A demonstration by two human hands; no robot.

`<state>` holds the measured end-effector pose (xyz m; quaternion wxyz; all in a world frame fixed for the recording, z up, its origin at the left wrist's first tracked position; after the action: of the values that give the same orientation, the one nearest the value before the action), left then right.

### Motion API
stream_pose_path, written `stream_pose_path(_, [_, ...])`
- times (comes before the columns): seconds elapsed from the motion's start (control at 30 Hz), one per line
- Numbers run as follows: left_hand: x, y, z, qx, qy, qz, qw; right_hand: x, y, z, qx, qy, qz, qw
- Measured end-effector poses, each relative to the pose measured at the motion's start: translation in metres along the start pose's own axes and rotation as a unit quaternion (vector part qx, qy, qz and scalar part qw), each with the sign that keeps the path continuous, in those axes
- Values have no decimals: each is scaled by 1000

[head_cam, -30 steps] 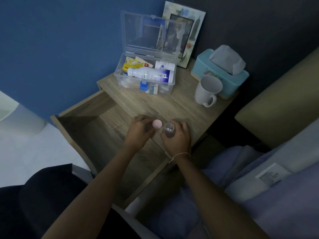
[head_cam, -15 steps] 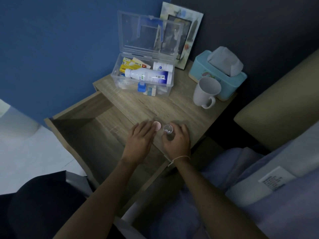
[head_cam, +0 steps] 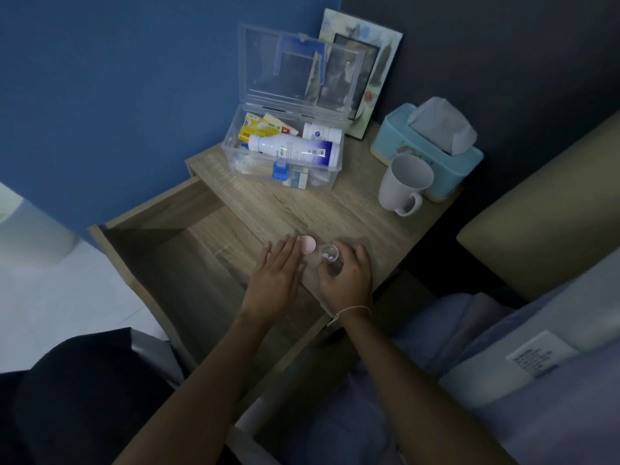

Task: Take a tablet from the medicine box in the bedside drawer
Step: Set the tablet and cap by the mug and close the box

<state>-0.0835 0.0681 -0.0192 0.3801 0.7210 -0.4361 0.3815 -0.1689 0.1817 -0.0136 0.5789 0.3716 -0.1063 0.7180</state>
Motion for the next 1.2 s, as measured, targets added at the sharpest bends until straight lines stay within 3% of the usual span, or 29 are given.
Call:
stream_pose_path(0.57, [4, 2, -3, 33, -41, 25, 998, 0, -1, -1, -8, 19, -21, 1000])
stream_pose_path(0.73, [22, 4, -12, 8, -50, -19, 999, 17, 11, 0, -134, 138, -109, 975])
stream_pose_path(0.87, [33, 40, -16, -38, -24, -42, 998, 47, 49, 8, -95, 92, -204, 970])
stream_pose_path(0.97, [27, 65, -18, -61, 30, -1, 998, 66, 80, -1, -150, 105, -249, 951])
stream_pose_path(1.2, [10, 93, 13, -6, 20, 111, 994, 59, 115, -30, -225, 139, -198, 944])
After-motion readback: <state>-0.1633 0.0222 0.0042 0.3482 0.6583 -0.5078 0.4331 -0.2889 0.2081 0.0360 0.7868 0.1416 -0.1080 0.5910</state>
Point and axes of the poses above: each hand's wrist, its own y-axis towards the middle knuckle, its own x-axis out of the back of the hand, z = x × y, the point moved 4 cm from there along y, towards the middle knuckle, and after that the axes turned 3 degrees about -z, right-handed, at the moved point
